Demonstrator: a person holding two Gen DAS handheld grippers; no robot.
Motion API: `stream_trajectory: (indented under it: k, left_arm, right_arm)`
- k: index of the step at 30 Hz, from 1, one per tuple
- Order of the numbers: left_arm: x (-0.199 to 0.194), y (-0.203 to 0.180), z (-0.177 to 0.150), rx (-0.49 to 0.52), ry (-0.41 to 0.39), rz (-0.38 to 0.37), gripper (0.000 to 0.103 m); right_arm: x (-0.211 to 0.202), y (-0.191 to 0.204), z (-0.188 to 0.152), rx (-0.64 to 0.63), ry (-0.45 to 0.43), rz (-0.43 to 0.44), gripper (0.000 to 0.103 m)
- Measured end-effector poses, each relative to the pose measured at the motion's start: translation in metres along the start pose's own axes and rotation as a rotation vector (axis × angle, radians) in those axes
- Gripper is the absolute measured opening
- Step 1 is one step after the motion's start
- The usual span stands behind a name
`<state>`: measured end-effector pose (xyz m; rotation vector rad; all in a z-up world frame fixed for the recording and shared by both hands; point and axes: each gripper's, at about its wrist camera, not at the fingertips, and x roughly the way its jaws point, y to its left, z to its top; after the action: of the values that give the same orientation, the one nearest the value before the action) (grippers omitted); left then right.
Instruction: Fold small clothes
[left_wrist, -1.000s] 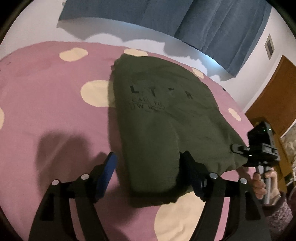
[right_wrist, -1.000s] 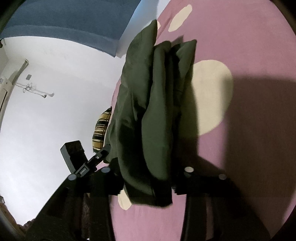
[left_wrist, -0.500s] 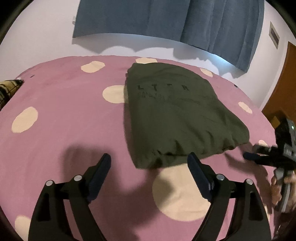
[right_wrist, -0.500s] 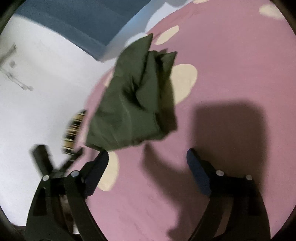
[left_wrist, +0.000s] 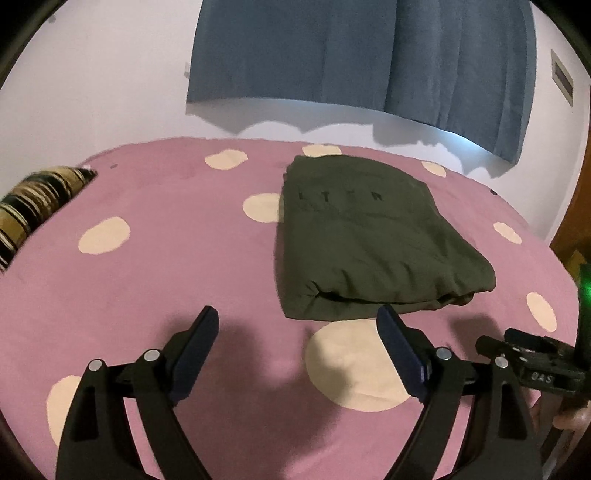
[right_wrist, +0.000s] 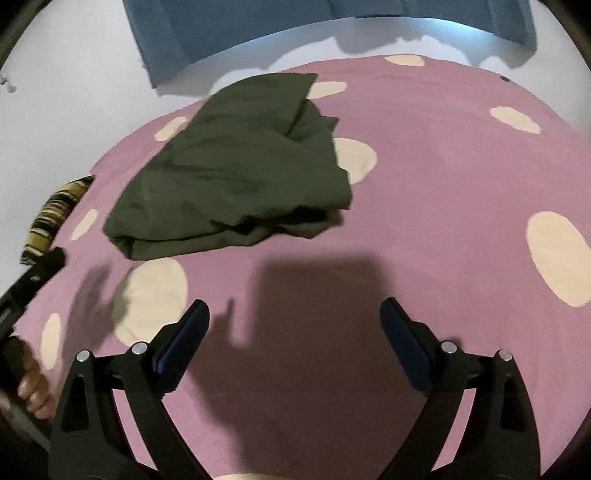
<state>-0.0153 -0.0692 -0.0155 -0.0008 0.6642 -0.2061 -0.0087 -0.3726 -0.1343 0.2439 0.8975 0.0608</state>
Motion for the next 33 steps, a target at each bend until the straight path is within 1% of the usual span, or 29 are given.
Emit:
stream_trajectory:
  k: [4,8,13,18,33]
  left_arm:
    - [-0.006,-0.003,-0.006,0.019,-0.002,0.023,0.086]
    - [-0.007,-0.005,-0.01,0.007,0.009,0.034,0.086]
    - [-0.01,-0.011,-0.012,0.023,0.01,0.047,0.086]
    - [-0.013,-0.015,-0.014,0.036,-0.005,0.067,0.086]
    - [-0.012,-0.017,-0.015,0.021,0.011,0.066,0.086]
  right_arm:
    - [0.001,0.0,0.0,-0.006,-0.025,-0.06,0.094]
    - [-0.005,-0.001,-0.002,-0.009,-0.045,-0.073,0.094]
    - [-0.01,0.002,-0.005,-0.034,-0.064,-0.076,0.094]
    - [-0.011,0.008,-0.006,-0.059,-0.067,-0.074,0.094]
    - [-0.011,0.01,-0.008,-0.053,-0.056,-0.065,0.094]
